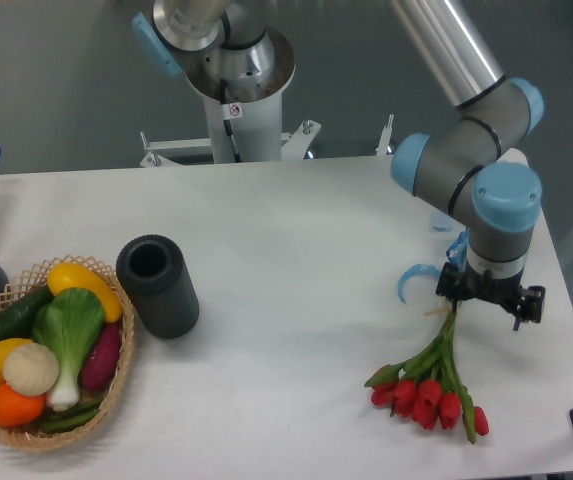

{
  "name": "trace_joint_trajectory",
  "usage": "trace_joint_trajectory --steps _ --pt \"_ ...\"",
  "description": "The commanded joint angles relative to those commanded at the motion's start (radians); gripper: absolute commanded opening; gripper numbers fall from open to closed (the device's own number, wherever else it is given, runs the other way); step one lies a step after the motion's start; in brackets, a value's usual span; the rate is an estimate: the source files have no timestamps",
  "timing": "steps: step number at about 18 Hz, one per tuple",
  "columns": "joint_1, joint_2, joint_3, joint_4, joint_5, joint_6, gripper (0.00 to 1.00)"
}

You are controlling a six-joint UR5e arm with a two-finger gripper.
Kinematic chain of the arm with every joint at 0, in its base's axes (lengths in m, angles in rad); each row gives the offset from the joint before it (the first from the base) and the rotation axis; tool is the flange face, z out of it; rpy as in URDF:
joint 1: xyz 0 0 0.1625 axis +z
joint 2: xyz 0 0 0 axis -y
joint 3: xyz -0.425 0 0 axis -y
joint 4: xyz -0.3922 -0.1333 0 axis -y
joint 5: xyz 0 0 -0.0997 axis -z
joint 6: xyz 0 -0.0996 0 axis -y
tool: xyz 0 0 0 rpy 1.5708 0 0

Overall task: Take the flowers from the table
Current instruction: 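Move the open gripper over the stems of the red tulips, then lower the gripper onto the tulip stems and close it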

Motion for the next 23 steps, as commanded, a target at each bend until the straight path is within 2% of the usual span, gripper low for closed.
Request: trace_joint_trajectory --steps 6,10,13,14,15,16,18,23 --pt "-0.025 0.005 -0.009 -0.002 -0.003 -0.033 1.0" --pt "-0.025 -0.035 0.027 0.0 -0.015 -0.033 1.0" --pt "-0.028 -0.044 0.023 0.002 -0.015 -0.03 1.0" --pt "-0.028 -0.049 0.024 0.002 -0.015 -0.028 0.9" --pt "-0.028 -0.049 0.023 0.002 -0.015 -0.023 0.61" --pt "-0.028 -0.049 0.023 0.0 -0.015 -0.019 0.37" --pt "-0.029 -0.051 0.02 0.0 -0.015 -0.017 0.0" --pt "-0.035 -0.034 0.018 -0.008 -0.018 -0.017 0.0"
